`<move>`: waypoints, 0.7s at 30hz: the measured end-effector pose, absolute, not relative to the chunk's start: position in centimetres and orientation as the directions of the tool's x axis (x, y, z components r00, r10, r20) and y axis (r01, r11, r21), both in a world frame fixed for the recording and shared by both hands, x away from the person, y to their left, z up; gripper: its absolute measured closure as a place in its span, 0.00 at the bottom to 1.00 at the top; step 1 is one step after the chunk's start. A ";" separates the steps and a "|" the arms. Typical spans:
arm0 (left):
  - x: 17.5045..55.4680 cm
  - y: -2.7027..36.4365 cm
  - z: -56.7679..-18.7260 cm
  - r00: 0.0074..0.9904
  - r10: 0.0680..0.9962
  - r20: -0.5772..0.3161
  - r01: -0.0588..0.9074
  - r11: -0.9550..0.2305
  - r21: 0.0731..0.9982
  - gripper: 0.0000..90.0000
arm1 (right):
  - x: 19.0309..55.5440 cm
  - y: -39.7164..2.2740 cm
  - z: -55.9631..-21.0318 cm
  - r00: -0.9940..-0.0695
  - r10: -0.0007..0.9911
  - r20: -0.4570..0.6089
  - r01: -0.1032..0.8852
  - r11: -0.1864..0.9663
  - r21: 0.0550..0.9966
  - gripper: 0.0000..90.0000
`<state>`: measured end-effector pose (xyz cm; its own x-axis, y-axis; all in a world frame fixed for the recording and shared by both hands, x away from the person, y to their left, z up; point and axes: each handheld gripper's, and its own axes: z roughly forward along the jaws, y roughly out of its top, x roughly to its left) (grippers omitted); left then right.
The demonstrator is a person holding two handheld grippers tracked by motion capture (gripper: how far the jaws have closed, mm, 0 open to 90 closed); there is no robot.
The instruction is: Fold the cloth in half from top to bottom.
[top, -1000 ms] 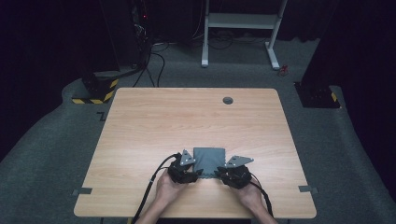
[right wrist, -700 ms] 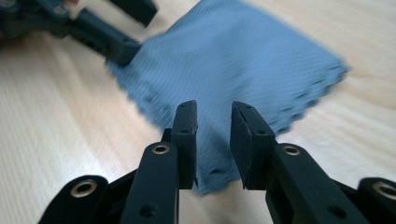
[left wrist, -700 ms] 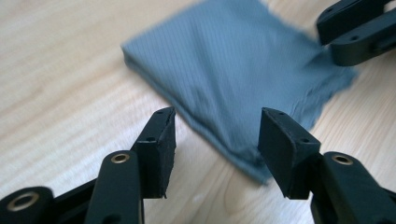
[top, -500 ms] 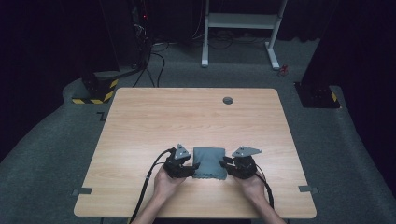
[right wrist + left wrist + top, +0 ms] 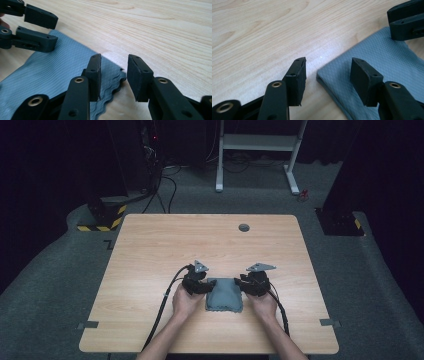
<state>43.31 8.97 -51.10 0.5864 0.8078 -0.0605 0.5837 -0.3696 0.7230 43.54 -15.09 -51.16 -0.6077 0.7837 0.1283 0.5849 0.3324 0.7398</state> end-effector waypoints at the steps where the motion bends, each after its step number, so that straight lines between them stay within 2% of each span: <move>1: 43.6 8.9 -51.1 0.587 0.808 -0.050 0.584 -0.380 0.717 0.52 | 43.8 -15.1 -51.3 -0.603 0.787 0.129 0.586 0.328 0.741 0.71; 7: 44.1 8.6 -51.5 0.589 0.807 -0.036 0.593 -0.402 0.697 0.57 | 44.7 -14.6 -51.9 -0.589 0.796 0.141 0.618 0.331 0.713 0.71; 10: 44.2 8.7 -51.4 0.594 0.804 -0.043 0.601 -0.407 0.688 0.63 | 44.8 -14.5 -51.9 -0.593 0.798 0.110 0.607 0.353 0.712 0.79; 13: 44.2 8.6 -51.3 0.623 0.781 -0.046 0.589 -0.429 0.685 0.76 | 44.8 -14.3 -51.7 -0.620 0.780 0.088 0.595 0.394 0.700 0.92; 15: 44.3 8.5 -51.1 0.633 0.773 -0.052 0.593 -0.440 0.675 0.81 | 44.7 -14.1 -51.6 -0.634 0.771 0.065 0.583 0.421 0.695 0.97; 18: 44.6 8.6 -50.9 0.646 0.761 -0.050 0.590 -0.457 0.665 0.92 | 44.8 -14.0 -51.5 -0.639 0.767 0.061 0.582 0.430 0.690 0.99; 21: 44.8 8.7 -50.9 0.664 0.746 -0.041 0.574 -0.475 0.667 0.97 | 44.8 -14.0 -51.3 -0.641 0.766 0.055 0.575 0.431 0.695 0.99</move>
<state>44.81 8.73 -50.86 0.6642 0.7465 -0.0405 0.5742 -0.4746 0.6671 44.83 -13.99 -51.34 -0.6409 0.7656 0.0554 0.5750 0.4311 0.6954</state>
